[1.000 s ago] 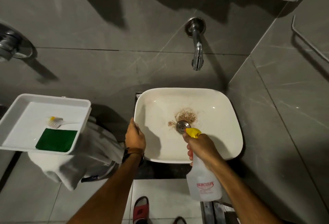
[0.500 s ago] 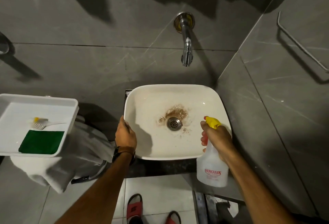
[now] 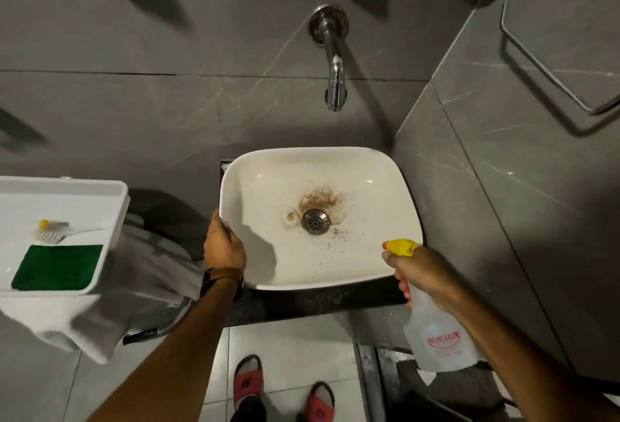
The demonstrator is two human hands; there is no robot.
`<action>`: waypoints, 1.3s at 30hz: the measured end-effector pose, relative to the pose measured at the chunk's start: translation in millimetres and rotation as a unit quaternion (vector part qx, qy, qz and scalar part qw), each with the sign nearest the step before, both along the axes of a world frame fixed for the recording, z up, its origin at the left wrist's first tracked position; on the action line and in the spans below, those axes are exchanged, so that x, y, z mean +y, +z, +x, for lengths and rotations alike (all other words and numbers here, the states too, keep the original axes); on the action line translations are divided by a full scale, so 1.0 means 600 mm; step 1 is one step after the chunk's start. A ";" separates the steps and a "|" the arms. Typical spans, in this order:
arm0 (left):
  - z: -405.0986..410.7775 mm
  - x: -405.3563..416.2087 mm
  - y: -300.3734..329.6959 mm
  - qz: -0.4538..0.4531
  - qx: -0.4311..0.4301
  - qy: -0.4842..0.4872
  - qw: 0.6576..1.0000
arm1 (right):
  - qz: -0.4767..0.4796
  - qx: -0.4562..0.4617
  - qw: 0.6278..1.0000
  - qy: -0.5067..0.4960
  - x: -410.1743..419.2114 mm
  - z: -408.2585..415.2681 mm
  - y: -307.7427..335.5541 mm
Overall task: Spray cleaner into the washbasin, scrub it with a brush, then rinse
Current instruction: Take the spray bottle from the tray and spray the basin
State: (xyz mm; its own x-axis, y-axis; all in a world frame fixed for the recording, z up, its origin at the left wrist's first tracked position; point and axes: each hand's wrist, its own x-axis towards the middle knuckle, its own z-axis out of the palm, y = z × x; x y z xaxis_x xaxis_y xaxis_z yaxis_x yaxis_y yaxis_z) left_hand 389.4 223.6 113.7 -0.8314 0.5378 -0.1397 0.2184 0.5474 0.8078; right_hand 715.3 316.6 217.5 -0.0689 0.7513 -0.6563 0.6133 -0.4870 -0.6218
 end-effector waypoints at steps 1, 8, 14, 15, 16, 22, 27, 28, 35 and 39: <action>0.000 0.000 0.001 0.000 -0.002 -0.001 1.000 | 0.007 0.003 1.000 0.000 -0.006 0.000 -0.001; 0.001 0.000 0.005 -0.004 -0.009 -0.001 1.000 | 0.019 0.006 1.000 -0.003 -0.051 -0.018 -0.019; 0.001 -0.001 0.009 -0.016 -0.009 0.003 1.000 | -0.002 -0.012 0.998 0.059 -0.090 -0.063 -0.032; 0.001 -0.001 0.009 -0.017 -0.009 0.003 1.000 | -0.003 -0.003 0.998 0.063 -0.092 -0.074 -0.032; 0.000 -0.001 0.008 -0.018 -0.010 0.002 1.000 | 0.004 0.001 0.998 0.066 -0.093 -0.084 -0.032; 0.000 0.000 0.002 -0.014 -0.005 0.006 1.000 | 0.085 0.004 0.996 -0.028 -0.068 -0.114 -0.021; -0.002 0.002 -0.003 -0.013 0.009 0.002 1.000 | 0.098 0.021 0.993 -0.064 -0.056 -0.101 -0.004; -0.002 0.002 -0.003 -0.014 0.009 0.001 1.000 | 0.097 0.024 0.992 -0.075 -0.056 -0.098 -0.003; -0.002 0.002 -0.006 -0.008 0.004 0.005 1.000 | 0.119 0.038 0.985 -0.118 -0.050 -0.074 -0.008; -0.001 0.001 -0.005 -0.007 0.013 0.004 1.000 | 0.112 0.047 0.983 -0.137 -0.049 -0.062 -0.012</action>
State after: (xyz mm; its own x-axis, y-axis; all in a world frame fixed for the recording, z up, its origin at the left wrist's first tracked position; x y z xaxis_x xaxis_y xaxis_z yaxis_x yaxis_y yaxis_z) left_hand 388.6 224.0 110.5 -0.8394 0.5289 -0.1252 0.2352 0.5611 0.7936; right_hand 677.9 287.0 210.2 0.1040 0.8754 -0.4722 0.4123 -0.4700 -0.7805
